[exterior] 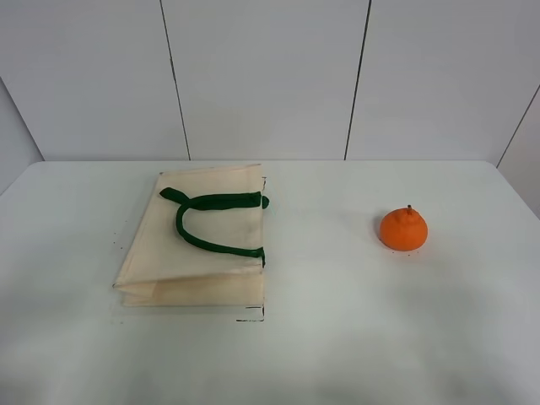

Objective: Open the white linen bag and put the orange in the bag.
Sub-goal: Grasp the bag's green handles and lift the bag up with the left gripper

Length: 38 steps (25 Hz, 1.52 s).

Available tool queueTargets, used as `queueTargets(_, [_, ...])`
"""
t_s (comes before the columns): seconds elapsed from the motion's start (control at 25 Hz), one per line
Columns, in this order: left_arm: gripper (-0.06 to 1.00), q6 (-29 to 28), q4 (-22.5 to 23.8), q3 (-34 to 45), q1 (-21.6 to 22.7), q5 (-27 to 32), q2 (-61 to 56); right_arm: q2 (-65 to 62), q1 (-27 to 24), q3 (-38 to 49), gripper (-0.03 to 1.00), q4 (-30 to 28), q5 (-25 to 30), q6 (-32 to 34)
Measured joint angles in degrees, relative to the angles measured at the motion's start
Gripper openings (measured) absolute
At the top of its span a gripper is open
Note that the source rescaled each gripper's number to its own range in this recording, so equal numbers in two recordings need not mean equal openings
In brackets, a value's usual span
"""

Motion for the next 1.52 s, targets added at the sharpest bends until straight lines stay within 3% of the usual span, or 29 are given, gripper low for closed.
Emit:
queueTargets(0.32, [1.00,0.00,0.00,-0.46,0.00,-0.01,0.08,0.00,0.00,0.00,1.00,0.00,0.00,0.00])
queueTargets(0.48, [1.00,0.00,-0.11,-5.06,0.00,1.03,6.69,0.00,0.00,0.00,1.00,0.00,0.00,0.00])
queueTargets(1.12, [1.00,0.00,-0.22,-41.66,0.00,-0.49,79.51,0.00,0.00,0.00,1.00,0.00,0.00,0.00])
queueTargets(1.28, [1.00,-0.38,-0.22,-53.01,0.00,-0.28,94.36,0.00,0.00,0.00,1.00,0.00,0.00,0.00])
queueTargets(1.52, [1.00,-6.05,0.04,-66.64,-2.02,2.36,110.19,0.00,0.00,0.00,1.00,0.00,0.00,0.00])
